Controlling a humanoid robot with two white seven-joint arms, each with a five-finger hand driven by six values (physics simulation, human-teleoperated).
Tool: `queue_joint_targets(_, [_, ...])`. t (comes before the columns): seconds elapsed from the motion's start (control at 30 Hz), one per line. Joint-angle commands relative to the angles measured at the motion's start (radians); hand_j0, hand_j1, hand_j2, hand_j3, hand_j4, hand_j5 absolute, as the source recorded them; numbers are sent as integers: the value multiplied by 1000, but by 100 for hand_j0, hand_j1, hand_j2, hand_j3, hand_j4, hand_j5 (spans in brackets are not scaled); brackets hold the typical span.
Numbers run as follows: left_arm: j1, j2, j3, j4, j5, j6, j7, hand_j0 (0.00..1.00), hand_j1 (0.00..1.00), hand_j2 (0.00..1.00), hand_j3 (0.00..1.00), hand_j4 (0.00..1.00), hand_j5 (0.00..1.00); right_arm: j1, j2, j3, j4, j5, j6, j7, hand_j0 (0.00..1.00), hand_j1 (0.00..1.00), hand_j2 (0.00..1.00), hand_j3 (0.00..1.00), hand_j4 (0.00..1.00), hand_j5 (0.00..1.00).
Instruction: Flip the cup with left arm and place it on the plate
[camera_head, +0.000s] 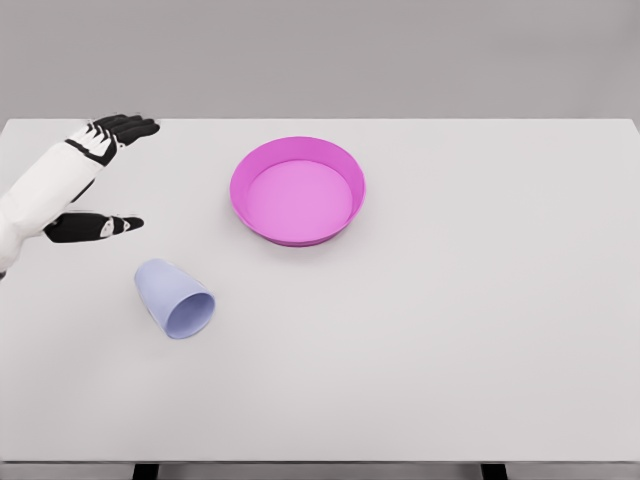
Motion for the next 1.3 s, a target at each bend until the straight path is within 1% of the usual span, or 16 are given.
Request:
queue_joint_targets(0.0, [0,29,-1,0,7,-2,1,100,100,100,100,100,100,0,0,1,-1,0,-1,0,100,100,100,100,100,100])
queue_joint_targets(0.1, [3,35,-1,0,3,-2,1,100,100,100,100,100,100,2,0,-1,2,0,1,-2,100,100,100,100,100,100])
queue_joint_targets(0.2, [6,78,-2,0,5,-2,1,100,100,100,100,100,100,0,0,-1,1,0,1,0,100,100,100,100,100,100])
queue_joint_targets(0.37, [40,147,-1,0,5,-5,1,100,100,100,100,100,100,2,0,-1,1,0,1,0,100,100,100,100,100,100])
queue_joint_targets(0.43, [43,159,-4,-2,3,-68,1,100,100,100,100,100,100,2,0,-1,1,0,1,0,100,100,100,100,100,100])
queue_joint_targets(0.5, [44,187,-25,-2,3,-129,1,100,100,100,100,100,100,2,0,-1,1,0,1,0,100,100,100,100,100,100])
queue_joint_targets(0.63, [44,205,-48,-2,-21,-143,1,100,100,100,100,100,100,2,0,-1,1,0,-1,0,100,100,100,100,100,100])
queue_joint_targets(0.67, [43,213,-70,-2,-24,-152,1,100,100,100,100,100,100,0,0,-1,1,0,1,0,100,100,100,100,100,100])
queue_joint_targets(0.77, [41,224,-76,-2,-27,-156,-2,100,100,100,100,100,100,2,0,-1,1,0,1,0,100,100,100,100,100,100])
queue_joint_targets(0.83, [40,221,-93,0,-24,-157,-63,100,100,100,100,100,100,2,0,-1,1,0,1,0,100,100,100,100,100,100])
queue_joint_targets(0.87, [38,219,-116,0,-13,-154,-70,100,100,100,100,100,100,0,0,-1,1,0,1,0,100,100,100,100,100,100])
queue_joint_targets(0.93, [34,219,-156,0,54,-146,-71,100,100,100,100,100,100,2,0,-1,1,0,1,0,100,100,100,100,100,100])
queue_joint_targets(1.07, [31,221,-186,0,146,-137,-82,100,100,100,100,100,100,2,0,-1,1,0,-1,0,100,100,100,100,100,100])
queue_joint_targets(1.13, [25,222,-205,-2,195,-36,-122,100,100,100,100,100,100,2,0,-1,1,0,-1,0,100,100,100,100,100,100])
queue_joint_targets(1.2, [18,221,-205,-2,201,-16,-178,100,100,100,100,100,100,2,0,-1,1,0,-1,0,100,100,100,100,100,100])
queue_joint_targets(1.27, [17,222,-211,-2,201,4,-194,100,100,100,100,100,100,2,0,-1,1,0,1,0,100,100,100,100,100,100])
